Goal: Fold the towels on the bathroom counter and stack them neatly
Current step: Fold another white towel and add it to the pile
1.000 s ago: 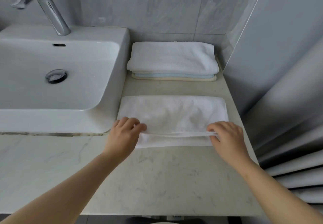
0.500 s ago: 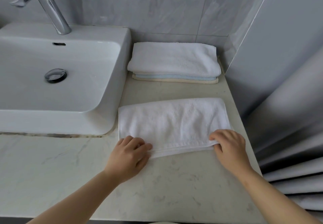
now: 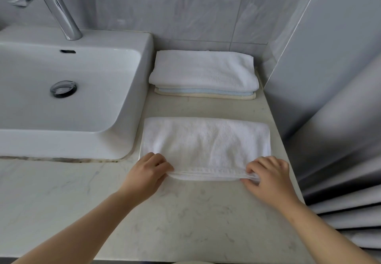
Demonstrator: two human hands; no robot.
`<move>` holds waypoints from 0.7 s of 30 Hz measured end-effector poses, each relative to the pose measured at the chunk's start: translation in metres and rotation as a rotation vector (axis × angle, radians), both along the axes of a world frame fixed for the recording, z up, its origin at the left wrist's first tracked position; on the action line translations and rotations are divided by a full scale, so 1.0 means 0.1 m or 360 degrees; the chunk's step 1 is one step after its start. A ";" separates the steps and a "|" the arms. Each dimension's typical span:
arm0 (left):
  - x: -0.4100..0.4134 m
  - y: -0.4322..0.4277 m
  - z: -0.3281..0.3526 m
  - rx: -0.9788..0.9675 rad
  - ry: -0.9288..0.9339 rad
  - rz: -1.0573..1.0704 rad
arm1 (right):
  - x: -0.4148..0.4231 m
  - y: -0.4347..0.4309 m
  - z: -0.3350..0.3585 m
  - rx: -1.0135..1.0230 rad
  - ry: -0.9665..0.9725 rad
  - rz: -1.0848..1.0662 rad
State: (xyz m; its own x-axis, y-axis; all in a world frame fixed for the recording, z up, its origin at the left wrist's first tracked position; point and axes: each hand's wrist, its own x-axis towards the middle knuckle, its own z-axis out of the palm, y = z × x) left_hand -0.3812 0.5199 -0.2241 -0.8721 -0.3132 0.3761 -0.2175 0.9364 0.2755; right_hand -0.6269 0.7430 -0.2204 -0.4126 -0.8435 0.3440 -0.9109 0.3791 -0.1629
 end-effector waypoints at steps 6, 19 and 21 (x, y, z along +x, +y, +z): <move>0.01 0.02 0.08 0.0184 -0.0081 -0.0017 | -0.07 0.06 -0.06 -0.0161 -0.0075 0.0136; -0.18 0.05 0.26 -0.0002 0.0021 0.0163 | -0.03 -0.09 0.16 -0.0244 -0.0108 0.0002; -0.28 0.07 0.30 0.0033 -0.0323 0.0264 | -0.01 -0.15 0.13 -0.0051 -0.0139 0.0030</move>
State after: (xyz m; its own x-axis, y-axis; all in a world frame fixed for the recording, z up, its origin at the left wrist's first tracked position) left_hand -0.4088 0.5268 -0.1946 -0.8652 -0.4638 0.1907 -0.4201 0.8780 0.2296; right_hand -0.6283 0.7276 -0.2075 -0.4263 -0.8406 0.3341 -0.8996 0.3553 -0.2537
